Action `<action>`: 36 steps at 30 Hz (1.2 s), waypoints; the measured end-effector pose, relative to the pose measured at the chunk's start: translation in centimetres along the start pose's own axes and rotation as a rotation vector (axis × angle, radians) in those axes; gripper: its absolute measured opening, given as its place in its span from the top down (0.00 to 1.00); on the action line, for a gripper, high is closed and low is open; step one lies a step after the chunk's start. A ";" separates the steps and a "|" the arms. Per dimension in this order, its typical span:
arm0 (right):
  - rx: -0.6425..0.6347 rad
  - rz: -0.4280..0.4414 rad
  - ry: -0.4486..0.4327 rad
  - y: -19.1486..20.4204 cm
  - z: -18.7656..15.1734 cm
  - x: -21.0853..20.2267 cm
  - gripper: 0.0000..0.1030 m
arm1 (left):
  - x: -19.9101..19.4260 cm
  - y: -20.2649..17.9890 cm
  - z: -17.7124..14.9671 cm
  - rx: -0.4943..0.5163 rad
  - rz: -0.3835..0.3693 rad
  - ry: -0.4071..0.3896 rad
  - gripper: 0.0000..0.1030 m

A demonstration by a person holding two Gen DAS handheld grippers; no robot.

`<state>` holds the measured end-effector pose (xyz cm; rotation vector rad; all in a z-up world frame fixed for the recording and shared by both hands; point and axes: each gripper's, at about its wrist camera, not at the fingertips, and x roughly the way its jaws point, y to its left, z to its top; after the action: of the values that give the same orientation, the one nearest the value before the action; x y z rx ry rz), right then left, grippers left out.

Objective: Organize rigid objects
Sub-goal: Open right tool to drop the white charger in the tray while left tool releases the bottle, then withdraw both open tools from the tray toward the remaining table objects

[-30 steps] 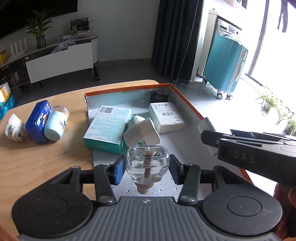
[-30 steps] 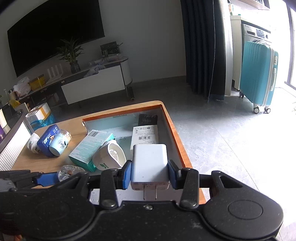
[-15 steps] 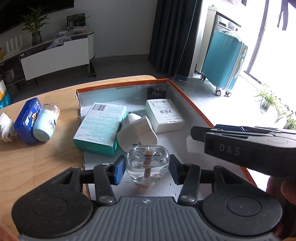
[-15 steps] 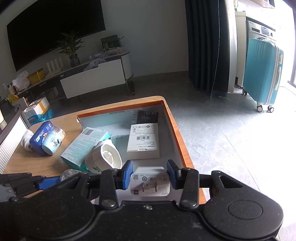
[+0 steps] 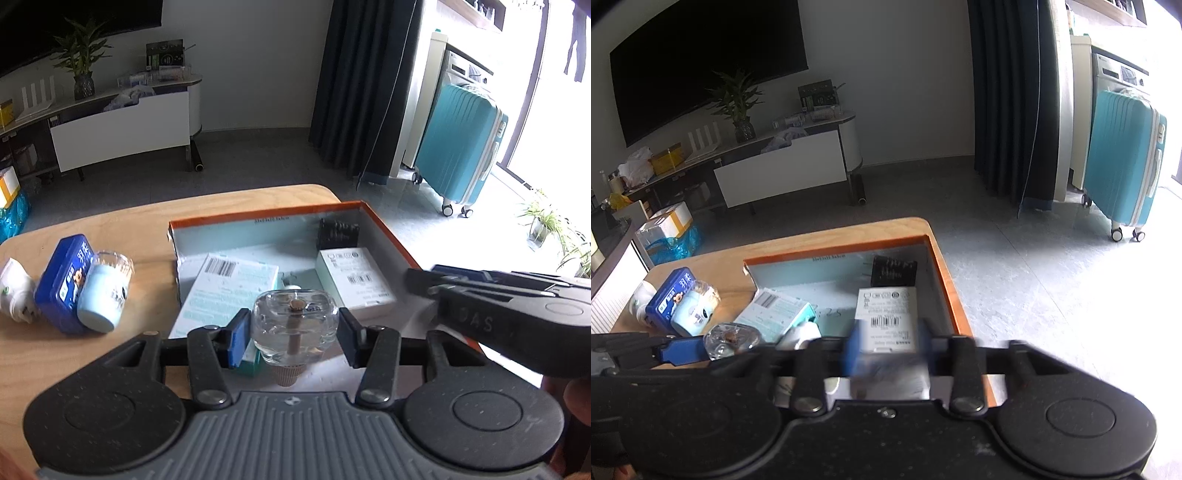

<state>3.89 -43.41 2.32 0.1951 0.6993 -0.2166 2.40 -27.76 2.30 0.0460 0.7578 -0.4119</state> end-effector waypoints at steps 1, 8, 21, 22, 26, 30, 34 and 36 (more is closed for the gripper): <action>-0.004 -0.003 -0.005 0.1 0.3 0.1 0.88 | 0.1 0.0 0.2 -0.001 0.000 -0.002 0.52; -0.004 -0.001 -0.024 0.1 1.6 0.8 0.88 | 1.1 0.3 1.6 -0.012 -0.012 -0.001 0.52; 0.016 -0.012 -0.057 -0.6 1.7 -0.2 0.73 | 4.3 0.5 5.3 -0.038 -0.096 0.016 0.51; 0.017 -0.013 -0.057 -0.6 1.7 -0.3 0.73 | 4.3 0.6 5.5 -0.041 -0.096 0.006 0.49; 0.020 -0.012 -0.057 -0.6 1.4 -0.6 0.71 | 4.0 1.0 6.1 -0.040 -0.085 -0.003 0.33; 0.015 -0.001 -0.053 -0.1 1.3 -0.9 0.64 | 2.7 1.8 5.7 -0.048 -0.065 -0.008 0.28; 0.009 0.025 -0.052 1.1 1.1 -1.1 0.40 | 1.2 2.5 4.8 -0.040 -0.030 -0.016 0.21; -0.010 0.036 -0.050 2.0 0.9 -1.1 0.32 | 0.5 3.1 4.3 -0.034 -0.005 -0.013 0.18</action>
<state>4.16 -41.54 3.93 0.1920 0.6464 -0.1835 6.71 -25.93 4.78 0.0098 0.7521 -0.4032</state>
